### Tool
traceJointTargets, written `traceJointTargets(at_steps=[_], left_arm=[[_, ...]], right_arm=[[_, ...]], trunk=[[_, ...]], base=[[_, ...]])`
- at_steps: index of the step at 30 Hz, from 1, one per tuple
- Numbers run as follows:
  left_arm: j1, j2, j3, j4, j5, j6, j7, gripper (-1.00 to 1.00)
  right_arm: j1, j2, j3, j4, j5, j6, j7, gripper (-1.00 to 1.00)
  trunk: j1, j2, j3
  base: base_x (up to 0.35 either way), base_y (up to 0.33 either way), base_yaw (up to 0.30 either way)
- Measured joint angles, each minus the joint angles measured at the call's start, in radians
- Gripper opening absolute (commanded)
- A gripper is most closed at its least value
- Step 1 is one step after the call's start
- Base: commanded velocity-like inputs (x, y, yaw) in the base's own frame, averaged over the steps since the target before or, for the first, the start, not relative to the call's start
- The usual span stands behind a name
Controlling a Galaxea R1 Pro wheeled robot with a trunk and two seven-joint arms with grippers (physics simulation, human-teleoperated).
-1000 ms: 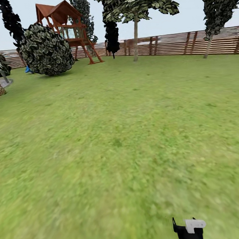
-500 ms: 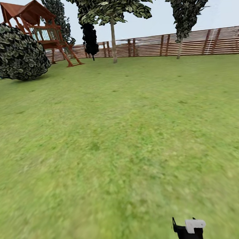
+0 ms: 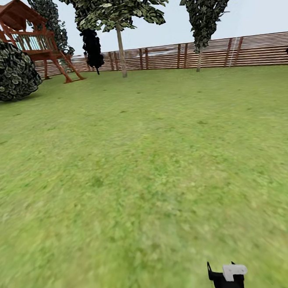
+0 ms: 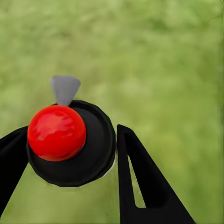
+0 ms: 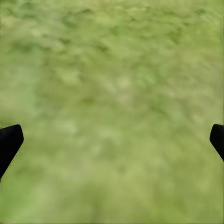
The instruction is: In the garden, pick up the pesticide atomizer on the floor and spray pesticide onto both trees until each tree trunk is fully covered.
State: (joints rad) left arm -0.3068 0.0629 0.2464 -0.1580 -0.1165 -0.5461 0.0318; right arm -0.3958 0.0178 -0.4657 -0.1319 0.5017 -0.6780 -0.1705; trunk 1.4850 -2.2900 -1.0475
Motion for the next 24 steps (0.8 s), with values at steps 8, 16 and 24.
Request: traceJointTargets(at_steps=[8,16,24], left_arm=[[0.000,0.001,-0.001,0.000,-0.002,0.002,-0.001,-1.00],[0.000,0.000,-0.001,0.000,-0.002,0.002,-0.001,-1.00],[0.000,0.001,-0.001,0.000,-0.002,0.002,-0.001,-1.00]], right_arm=[[0.000,-0.005,-0.001,0.000,0.000,0.000,-0.002,1.00],[0.000,0.000,0.001,0.000,-0.005,0.000,-0.004,1.00],[0.000,0.001,0.001,0.000,-0.004,0.000,-0.004,1.00]], trunk=[[0.000,0.000,0.000],[0.000,0.000,0.000],[0.000,0.000,0.011]], base=[[0.334,0.000,0.000],[0.338,0.000,0.000],[0.339,0.000,0.000]])
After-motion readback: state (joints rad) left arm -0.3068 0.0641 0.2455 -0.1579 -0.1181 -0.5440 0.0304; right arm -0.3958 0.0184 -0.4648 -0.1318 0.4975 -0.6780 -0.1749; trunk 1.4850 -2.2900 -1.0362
